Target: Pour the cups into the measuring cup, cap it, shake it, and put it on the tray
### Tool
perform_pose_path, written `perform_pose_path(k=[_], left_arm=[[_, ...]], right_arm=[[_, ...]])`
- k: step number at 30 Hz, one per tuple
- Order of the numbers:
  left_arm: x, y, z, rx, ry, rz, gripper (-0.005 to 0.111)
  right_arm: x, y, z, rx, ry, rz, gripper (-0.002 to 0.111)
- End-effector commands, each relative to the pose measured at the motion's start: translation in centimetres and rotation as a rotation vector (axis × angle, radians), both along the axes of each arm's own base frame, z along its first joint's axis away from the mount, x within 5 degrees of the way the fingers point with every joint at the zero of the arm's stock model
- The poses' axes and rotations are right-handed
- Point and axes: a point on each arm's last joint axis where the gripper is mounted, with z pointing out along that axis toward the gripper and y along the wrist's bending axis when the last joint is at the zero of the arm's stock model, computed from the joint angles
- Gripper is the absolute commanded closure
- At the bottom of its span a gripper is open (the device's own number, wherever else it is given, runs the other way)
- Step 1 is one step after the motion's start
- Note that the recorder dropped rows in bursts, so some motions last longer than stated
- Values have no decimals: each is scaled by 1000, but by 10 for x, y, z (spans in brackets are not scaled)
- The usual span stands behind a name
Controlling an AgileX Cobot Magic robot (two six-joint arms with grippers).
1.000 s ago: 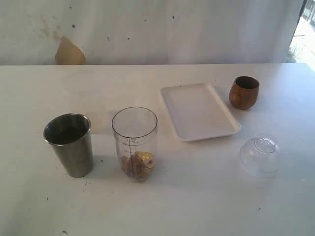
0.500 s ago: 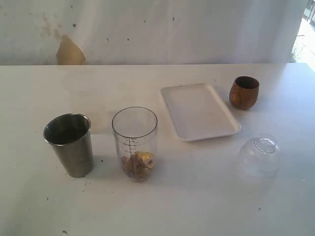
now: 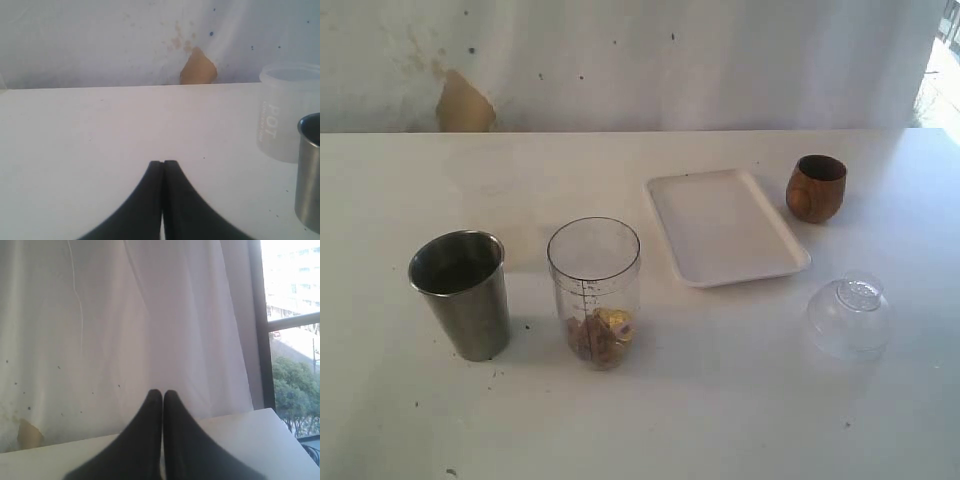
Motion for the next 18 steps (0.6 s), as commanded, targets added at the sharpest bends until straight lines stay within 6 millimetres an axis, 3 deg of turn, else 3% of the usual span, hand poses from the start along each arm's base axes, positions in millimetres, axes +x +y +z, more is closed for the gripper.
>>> perform_pose_path(k=[1, 7, 16, 18], left_arm=[[0, 0, -1, -9, -1, -2, 107], [0, 0, -1, -9, -1, -2, 107], [0, 0, -1, -9, -1, -2, 107], [0, 0, -1, -9, -1, -2, 107]], right_arm=[[-8, 2, -20, -91, -83, 10, 108], [13, 11, -74, -384, -179, 37, 108], [45, 15, -179, -420, 57, 100, 108], [46, 15, -182, -401, 40, 91, 108]])
